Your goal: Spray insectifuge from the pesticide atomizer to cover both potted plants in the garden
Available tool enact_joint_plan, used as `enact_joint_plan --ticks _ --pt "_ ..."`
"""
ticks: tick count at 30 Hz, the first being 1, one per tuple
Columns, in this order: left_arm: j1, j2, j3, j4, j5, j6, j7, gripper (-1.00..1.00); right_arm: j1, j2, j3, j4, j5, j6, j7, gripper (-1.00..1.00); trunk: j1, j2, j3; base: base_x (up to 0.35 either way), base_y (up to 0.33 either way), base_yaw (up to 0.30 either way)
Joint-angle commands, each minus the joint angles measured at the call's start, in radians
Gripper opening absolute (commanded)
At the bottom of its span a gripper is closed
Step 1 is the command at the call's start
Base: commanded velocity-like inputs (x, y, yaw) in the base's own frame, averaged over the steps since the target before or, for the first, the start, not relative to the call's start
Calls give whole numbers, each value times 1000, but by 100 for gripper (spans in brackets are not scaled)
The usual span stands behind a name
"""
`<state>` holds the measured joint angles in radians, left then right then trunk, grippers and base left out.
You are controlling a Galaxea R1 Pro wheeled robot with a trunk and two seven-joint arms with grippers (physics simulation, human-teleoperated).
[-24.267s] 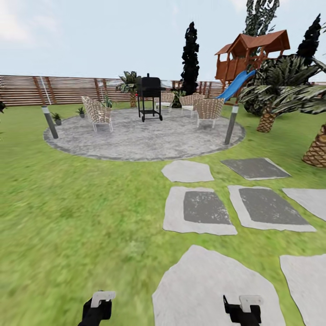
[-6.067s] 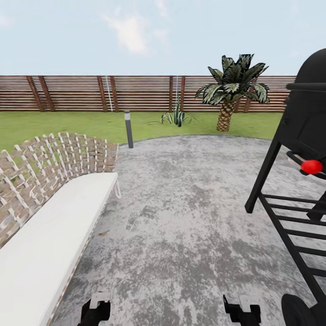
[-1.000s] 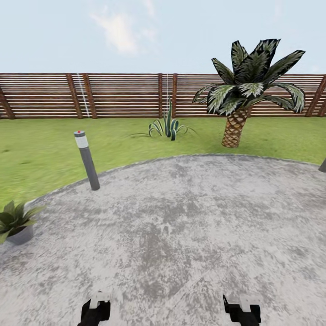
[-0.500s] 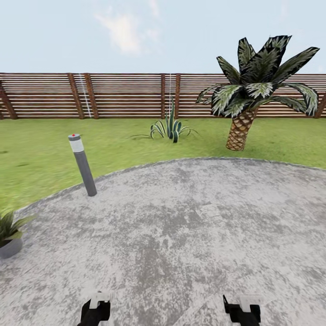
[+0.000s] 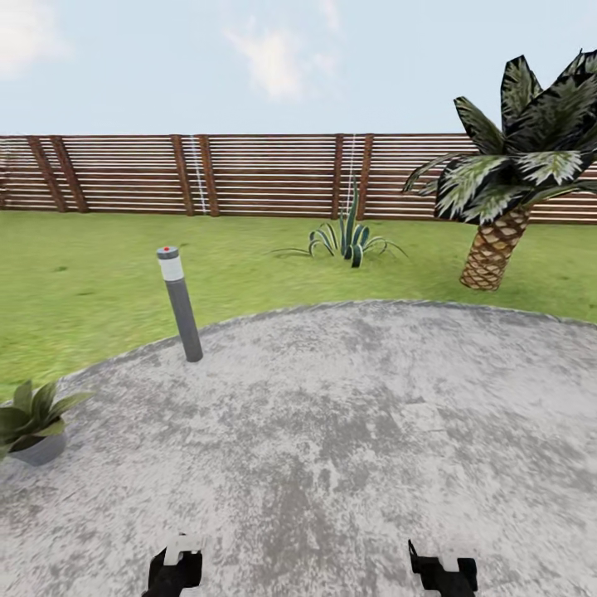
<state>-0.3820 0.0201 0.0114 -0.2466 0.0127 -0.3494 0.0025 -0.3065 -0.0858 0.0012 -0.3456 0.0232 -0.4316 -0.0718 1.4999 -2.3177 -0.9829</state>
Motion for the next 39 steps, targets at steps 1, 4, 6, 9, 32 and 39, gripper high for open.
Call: enact_joint_plan --ticks 1,4,6,9,32,39 --pt "-1 0 1 1 1 -3 1 -100 0 0 0 0 3 -3 -4 100 0 0 -1 336 -81 277" --pt "-1 0 1 1 1 -3 1 -100 0 0 0 0 2 -3 -4 100 0 0 -1 333 -81 277" --pt "-1 0 0 2 1 -3 1 -100 0 0 0 0 2 -3 -4 100 0 0 -1 331 -81 277" --pt "-1 0 0 2 1 -3 1 -100 0 0 0 0 3 -3 -4 100 0 0 -1 329 -81 277" --pt "-1 0 1 1 1 -3 1 -100 0 0 0 0 3 -3 -4 100 0 0 -1 274 -68 277" --pt "-1 0 1 1 1 -3 1 -100 0 0 0 0 2 -3 -4 100 0 0 -1 4 -1 277"
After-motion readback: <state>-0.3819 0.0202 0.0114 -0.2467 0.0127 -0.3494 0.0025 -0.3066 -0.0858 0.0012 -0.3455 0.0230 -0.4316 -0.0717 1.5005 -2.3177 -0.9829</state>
